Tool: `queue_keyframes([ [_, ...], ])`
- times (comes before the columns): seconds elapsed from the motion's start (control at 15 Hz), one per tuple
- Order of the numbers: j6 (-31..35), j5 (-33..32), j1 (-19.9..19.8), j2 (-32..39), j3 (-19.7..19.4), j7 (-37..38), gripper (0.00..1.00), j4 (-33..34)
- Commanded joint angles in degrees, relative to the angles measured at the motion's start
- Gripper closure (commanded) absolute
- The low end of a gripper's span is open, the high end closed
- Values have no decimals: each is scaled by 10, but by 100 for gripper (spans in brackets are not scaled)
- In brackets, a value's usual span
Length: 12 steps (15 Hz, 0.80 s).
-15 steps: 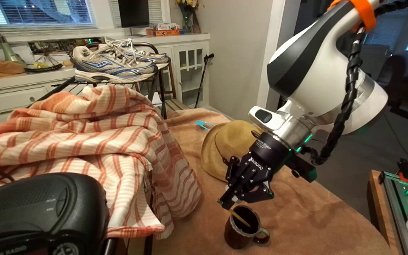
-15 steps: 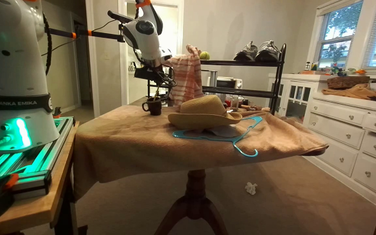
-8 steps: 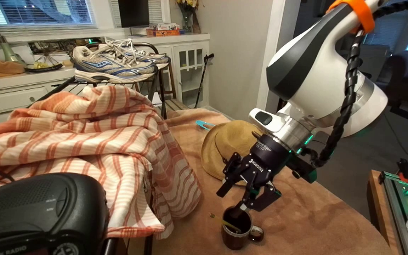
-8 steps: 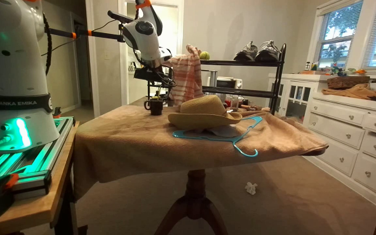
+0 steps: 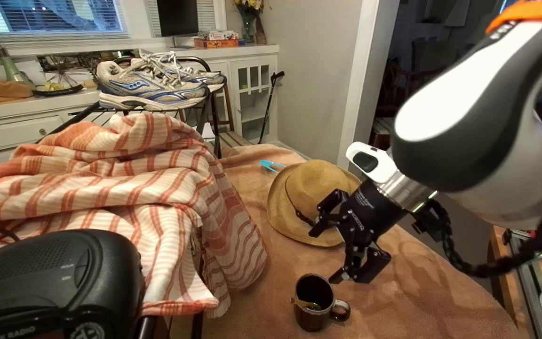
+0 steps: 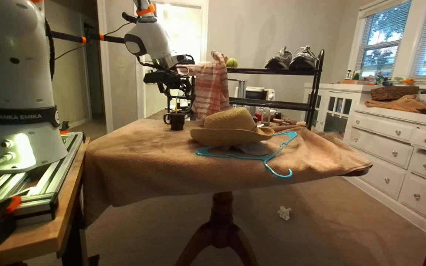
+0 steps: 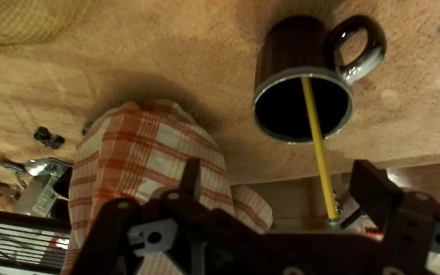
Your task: Put the pencil in the cup
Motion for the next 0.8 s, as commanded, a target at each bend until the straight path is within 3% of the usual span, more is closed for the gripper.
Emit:
queue_keyframes([
  [0.0, 73, -53, 30, 8, 5, 117, 0, -75],
  [0.07, 83, -38, 36, 12, 2, 120, 0, -90],
  [0.13, 81, -108, 56, 9, -23, 205, 0, -126],
  [0.27, 72, -159, 52, 17, -43, 269, 0, -167],
  [0.33, 81, -48, 44, 58, -47, 158, 0, -128],
  [0.53, 69, -17, 48, 76, -64, 148, 0, -145],
  [0.73, 67, -42, 38, 67, -58, 165, 0, -140],
])
